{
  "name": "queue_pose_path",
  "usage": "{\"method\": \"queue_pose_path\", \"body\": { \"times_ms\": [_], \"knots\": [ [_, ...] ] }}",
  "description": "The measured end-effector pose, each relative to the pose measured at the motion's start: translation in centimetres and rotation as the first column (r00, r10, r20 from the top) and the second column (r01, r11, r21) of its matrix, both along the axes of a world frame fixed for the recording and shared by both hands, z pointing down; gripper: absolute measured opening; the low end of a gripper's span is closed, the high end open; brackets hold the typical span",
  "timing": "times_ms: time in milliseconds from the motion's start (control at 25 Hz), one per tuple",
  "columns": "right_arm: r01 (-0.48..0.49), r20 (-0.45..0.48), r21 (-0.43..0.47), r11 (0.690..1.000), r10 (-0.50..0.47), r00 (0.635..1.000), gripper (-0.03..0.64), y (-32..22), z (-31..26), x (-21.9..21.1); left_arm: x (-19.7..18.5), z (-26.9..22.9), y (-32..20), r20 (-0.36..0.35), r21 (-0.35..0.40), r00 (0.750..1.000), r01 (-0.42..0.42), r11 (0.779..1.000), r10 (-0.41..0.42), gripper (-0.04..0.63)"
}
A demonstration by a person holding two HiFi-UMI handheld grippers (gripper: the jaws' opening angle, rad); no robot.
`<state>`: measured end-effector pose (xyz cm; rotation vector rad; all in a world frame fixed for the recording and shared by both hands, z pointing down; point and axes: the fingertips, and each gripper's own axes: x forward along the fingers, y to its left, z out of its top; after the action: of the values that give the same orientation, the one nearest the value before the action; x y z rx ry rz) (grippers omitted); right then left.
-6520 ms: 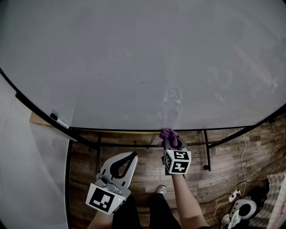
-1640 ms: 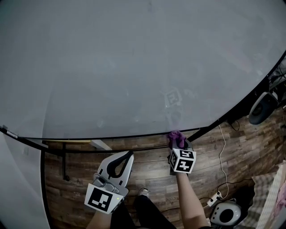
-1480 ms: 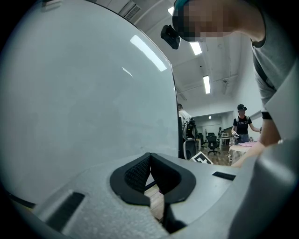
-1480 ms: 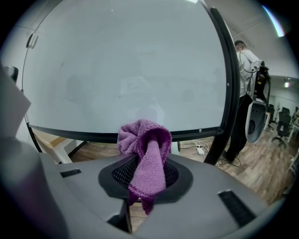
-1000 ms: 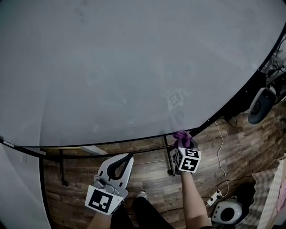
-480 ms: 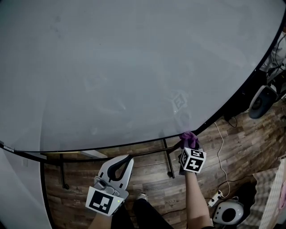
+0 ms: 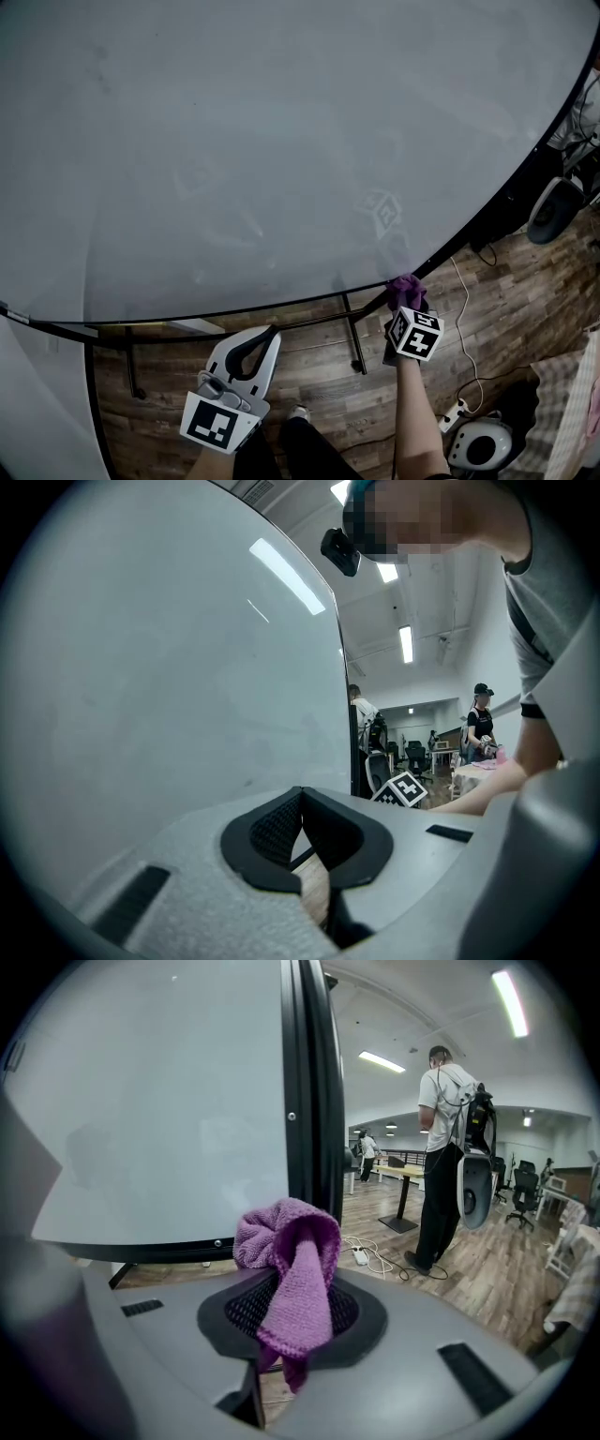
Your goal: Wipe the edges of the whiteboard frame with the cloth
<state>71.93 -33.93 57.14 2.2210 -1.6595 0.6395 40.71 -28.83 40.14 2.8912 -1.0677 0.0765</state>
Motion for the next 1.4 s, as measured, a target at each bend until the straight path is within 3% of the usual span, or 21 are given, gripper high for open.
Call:
{"method": "queue_pose_path", "body": {
  "times_ms": [160,600,1080,1400],
  "knots": [
    [-0.069,0.047,0.014,0.998,0.068,0.997,0.068,0.3,-0.3,1.8,-0.6,0.0,-0.2,-0.002,-0.002,1.000,0.010,1.000,-0.010,0.018],
    [-0.046,0.027,0.031,0.998,0.045,0.999,0.067,0.7,-0.4,0.8,-1.9,-0.1,0.8,-0.002,0.004,1.000,0.031,0.999,-0.031,0.018],
    [0.097,0.038,0.162,0.982,-0.105,0.994,0.069,4.2,-4.1,-6.3,-6.7,-0.9,2.9,0.011,0.056,0.995,0.101,0.993,-0.102,0.018],
    [0.215,0.008,0.231,0.949,-0.223,0.975,0.069,9.5,-8.7,-14.8,-13.4,-2.0,6.7,0.019,0.073,0.989,0.148,0.986,-0.150,0.018]
  ]
}}
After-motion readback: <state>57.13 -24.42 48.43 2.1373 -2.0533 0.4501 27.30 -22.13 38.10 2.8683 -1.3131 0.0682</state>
